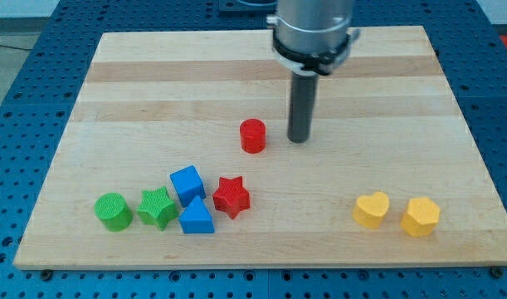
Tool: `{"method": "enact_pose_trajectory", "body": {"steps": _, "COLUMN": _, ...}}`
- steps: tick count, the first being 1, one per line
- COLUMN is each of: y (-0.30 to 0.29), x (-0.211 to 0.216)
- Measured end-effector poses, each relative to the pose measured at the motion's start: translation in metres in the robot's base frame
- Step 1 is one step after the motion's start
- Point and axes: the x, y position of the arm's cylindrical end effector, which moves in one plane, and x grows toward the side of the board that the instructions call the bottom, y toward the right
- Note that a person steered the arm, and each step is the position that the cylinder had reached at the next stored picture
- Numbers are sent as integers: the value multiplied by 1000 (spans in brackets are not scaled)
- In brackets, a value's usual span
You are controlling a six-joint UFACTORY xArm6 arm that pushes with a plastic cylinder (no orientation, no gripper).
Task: Move the red circle into the blue cube
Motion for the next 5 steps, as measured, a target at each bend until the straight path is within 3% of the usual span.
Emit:
{"method": "enact_pose_trajectory", "body": {"steps": 2, "y": -94, "x": 18}}
{"method": "enact_pose_trajectory", "body": {"steps": 4, "y": -101, "x": -28}}
{"method": "enact_pose_trajectory", "body": {"steps": 5, "y": -120, "x": -22}}
